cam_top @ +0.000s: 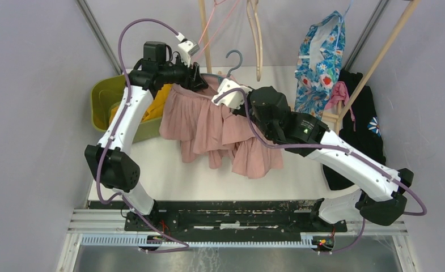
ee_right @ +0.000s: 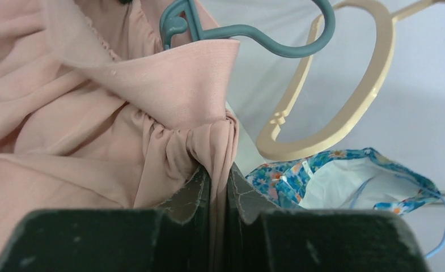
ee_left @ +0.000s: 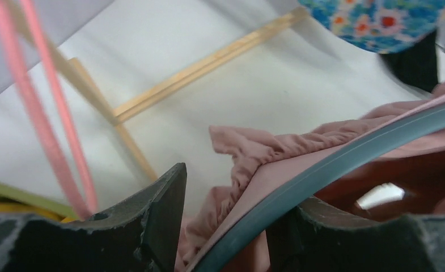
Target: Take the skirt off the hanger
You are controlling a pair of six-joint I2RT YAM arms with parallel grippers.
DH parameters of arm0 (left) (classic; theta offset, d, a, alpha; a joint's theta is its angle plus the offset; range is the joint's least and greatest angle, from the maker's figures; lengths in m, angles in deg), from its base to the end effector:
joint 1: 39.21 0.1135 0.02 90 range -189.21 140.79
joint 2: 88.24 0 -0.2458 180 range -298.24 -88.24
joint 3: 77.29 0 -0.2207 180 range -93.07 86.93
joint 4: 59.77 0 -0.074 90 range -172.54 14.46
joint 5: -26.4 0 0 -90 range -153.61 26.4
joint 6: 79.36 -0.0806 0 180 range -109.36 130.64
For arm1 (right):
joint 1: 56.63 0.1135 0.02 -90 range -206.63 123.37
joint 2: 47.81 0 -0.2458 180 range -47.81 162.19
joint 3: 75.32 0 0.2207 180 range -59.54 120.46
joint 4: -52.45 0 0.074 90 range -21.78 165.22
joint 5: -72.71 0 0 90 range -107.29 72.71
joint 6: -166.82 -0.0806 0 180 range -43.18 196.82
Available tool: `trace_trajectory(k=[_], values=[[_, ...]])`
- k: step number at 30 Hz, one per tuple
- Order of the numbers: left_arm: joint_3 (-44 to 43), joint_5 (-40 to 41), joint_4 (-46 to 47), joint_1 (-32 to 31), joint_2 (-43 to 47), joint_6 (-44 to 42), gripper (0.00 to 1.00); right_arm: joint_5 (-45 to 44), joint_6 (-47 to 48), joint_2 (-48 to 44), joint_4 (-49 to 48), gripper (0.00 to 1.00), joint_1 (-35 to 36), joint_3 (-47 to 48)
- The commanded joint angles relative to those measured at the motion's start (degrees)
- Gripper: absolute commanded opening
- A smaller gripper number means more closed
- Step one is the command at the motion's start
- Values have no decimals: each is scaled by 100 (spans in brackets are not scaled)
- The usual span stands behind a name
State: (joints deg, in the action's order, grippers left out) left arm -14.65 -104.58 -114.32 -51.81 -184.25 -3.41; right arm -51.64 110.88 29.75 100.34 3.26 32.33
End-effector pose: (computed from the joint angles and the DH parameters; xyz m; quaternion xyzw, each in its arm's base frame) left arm 0.3438 -0.1310 0.3645 0.3519 0.7634 -0.3023 0.4494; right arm 0.1857 0.2296 0.4212 -0.4456 0.6539 -0.1067 0.6020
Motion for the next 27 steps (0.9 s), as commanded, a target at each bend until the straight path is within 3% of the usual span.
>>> trace_trajectory(k=[1,3,7,10,13,16,17,19,22,27], values=[[381,2039,1500,390,-30,1025,56,605,-488,-263,-239,1,-186,283],[607,1878,1790,390,70,1020,56,605,-493,-243,-245,1,-219,255],[1059,349,1738,392,300,-48,59,647,-470,-245,-255,1,-307,222],[1600,-314,2001,387,656,-273,55,712,-452,-252,-284,1,-396,173],[1962,-965,2166,376,892,-277,29,760,-462,-241,-279,1,-441,156],[2189,-1180,2284,312,1080,-142,10,799,-456,-233,-277,1,-443,117],[2224,-1274,2276,290,1119,-145,4,806,-457,-230,-276,1,-446,105],[2227,-1586,2189,274,1132,-151,3,832,-451,-237,-297,1,-449,65],[2111,-1576,2046,96,1143,137,3,866,-338,-235,-341,1,-450,-36],[2132,-534,1830,-499,1592,110,3,804,-338,-273,-433,1,-523,-276]])
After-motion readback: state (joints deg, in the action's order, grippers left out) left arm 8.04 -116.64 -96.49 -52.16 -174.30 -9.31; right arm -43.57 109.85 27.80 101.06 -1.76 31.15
